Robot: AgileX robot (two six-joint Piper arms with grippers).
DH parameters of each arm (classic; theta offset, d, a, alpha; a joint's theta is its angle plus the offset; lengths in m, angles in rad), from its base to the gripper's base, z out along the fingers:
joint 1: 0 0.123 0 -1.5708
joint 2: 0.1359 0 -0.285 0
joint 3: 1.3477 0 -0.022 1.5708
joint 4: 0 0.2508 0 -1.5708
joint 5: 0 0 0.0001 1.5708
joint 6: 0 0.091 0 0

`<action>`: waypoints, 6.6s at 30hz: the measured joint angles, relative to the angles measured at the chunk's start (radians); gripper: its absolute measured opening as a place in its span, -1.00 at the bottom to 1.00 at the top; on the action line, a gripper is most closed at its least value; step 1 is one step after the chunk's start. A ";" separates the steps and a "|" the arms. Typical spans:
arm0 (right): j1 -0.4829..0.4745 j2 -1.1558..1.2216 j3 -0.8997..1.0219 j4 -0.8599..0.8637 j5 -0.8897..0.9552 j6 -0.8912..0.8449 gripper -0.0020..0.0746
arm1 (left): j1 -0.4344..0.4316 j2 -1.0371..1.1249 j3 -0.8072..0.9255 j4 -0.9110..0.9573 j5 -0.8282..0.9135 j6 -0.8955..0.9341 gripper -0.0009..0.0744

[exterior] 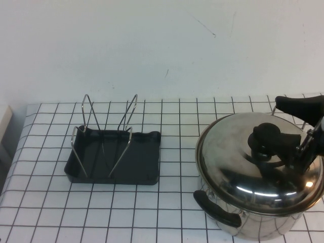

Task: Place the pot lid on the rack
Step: Open the pot, then hand over the pot lid, then place the pot lid on the pot rack

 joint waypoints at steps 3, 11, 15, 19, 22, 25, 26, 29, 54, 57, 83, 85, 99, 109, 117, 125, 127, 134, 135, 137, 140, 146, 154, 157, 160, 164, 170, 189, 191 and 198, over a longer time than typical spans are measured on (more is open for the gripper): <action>0.019 0.042 -0.002 0.022 0.000 -0.025 0.77 | 0.000 0.000 0.000 0.000 0.004 0.000 -0.98; 0.042 0.107 -0.002 0.049 -0.032 -0.043 0.45 | 0.000 0.000 0.000 0.000 0.004 -0.019 -0.98; 0.048 0.109 -0.003 0.051 -0.034 -0.071 -0.08 | 0.000 0.000 0.000 0.000 0.004 -0.019 -0.98; 0.048 0.109 -0.003 0.062 -0.036 -0.081 -0.07 | 0.000 0.000 0.000 0.000 -0.006 -0.027 -0.98; 0.048 0.113 -0.003 0.078 -0.052 -0.104 -0.07 | 0.000 0.000 0.000 0.001 -0.007 -0.065 -0.98; 0.048 0.115 -0.003 0.105 -0.054 -0.118 -0.07 | 0.000 0.000 0.000 0.002 -0.007 -0.134 -0.98; 0.048 0.115 -0.003 0.117 -0.054 -0.121 -0.07 | 0.000 0.000 0.000 0.003 -0.007 -0.179 -0.98; 0.048 0.089 -0.003 0.154 -0.047 -0.131 -0.07 | 0.000 0.000 0.000 0.021 -0.035 -0.389 -0.98; 0.671 -0.214 -0.270 0.135 0.123 0.070 -0.07 | 0.000 0.002 0.000 0.673 -0.549 -2.033 0.79; 0.758 -0.199 -0.293 0.193 0.164 0.049 -0.07 | 0.000 0.002 0.000 0.673 -0.559 -2.035 0.81; 0.899 0.002 -0.349 0.466 -0.012 0.012 0.46 | -0.008 0.002 0.000 0.515 -0.609 -2.032 -0.70; 0.899 0.002 -0.349 0.517 -0.042 -0.010 0.64 | -0.008 0.002 0.000 0.507 -0.590 -2.032 -0.70; 0.831 -0.164 -0.351 0.482 -0.070 -0.159 0.06 | -0.008 0.275 -0.435 1.090 -0.449 -2.055 -0.70; 0.781 -0.454 -0.351 0.129 0.315 -0.079 -0.92 | -0.008 0.666 -0.772 1.548 -0.473 -2.162 -0.70; 0.781 -0.600 -0.351 -0.348 0.507 0.384 -0.93 | -0.008 0.976 -0.906 1.563 -0.561 -2.131 -0.70; 0.781 -0.652 -0.306 -0.669 0.490 0.777 -0.93 | -0.008 1.164 -0.963 1.563 -0.573 -2.053 -0.70; 0.781 -0.652 -0.279 -0.677 0.490 0.791 -0.93 | -0.008 1.182 -0.967 1.563 -0.573 -2.031 -0.70; 0.781 -0.652 -0.187 -0.687 0.500 0.820 -0.93 | -0.008 1.190 -0.967 1.563 -0.573 -1.927 -0.70; 0.781 -0.652 -0.180 -0.687 0.500 0.819 -0.93 | -0.008 1.190 -0.967 1.563 -0.571 -1.921 -0.70; 0.781 -0.652 -0.161 -0.687 0.504 0.821 -0.93 | -0.008 1.190 -0.967 1.563 -0.568 -1.906 -0.70; 0.781 -0.652 -0.143 -0.687 0.506 0.823 -0.93 | -0.008 1.190 -0.967 1.563 -0.551 -1.878 -0.70; 0.781 -0.652 -0.132 -0.687 0.519 0.825 -0.93 | -0.008 1.192 -0.967 1.563 -0.511 -1.845 -0.70; 0.781 -0.652 -0.132 -0.687 0.577 0.825 -0.93 | -0.008 1.239 -0.967 1.563 -0.570 -1.788 -0.70; 0.781 -0.652 -0.132 -0.687 0.588 0.825 -0.94 | -0.008 1.249 -0.967 1.563 -0.572 -1.762 -0.70; 0.781 -0.652 -0.132 -0.687 0.597 0.825 -0.94 | -0.008 1.253 -0.950 1.563 -0.572 -1.716 -0.70; 0.781 -0.652 -0.132 -0.687 0.601 0.825 -0.94 | -0.008 1.253 -0.894 1.563 -0.567 -1.656 -0.70; 0.781 -0.652 -0.132 -0.687 0.603 0.825 -0.94 | -0.008 1.255 -0.852 1.563 -0.506 -1.637 -0.70; 0.781 -0.652 -0.132 -0.687 0.607 0.825 -0.94 | -0.008 1.290 -0.850 1.563 -0.489 -1.637 -0.70; 0.781 -0.652 -0.132 -0.687 0.607 0.825 -0.94 | -0.008 1.290 -0.850 1.563 -0.492 -1.637 -0.70; 0.781 -0.652 -0.132 -0.687 0.611 0.825 -0.94 | -0.008 1.290 -0.850 1.534 -0.494 -1.637 -0.70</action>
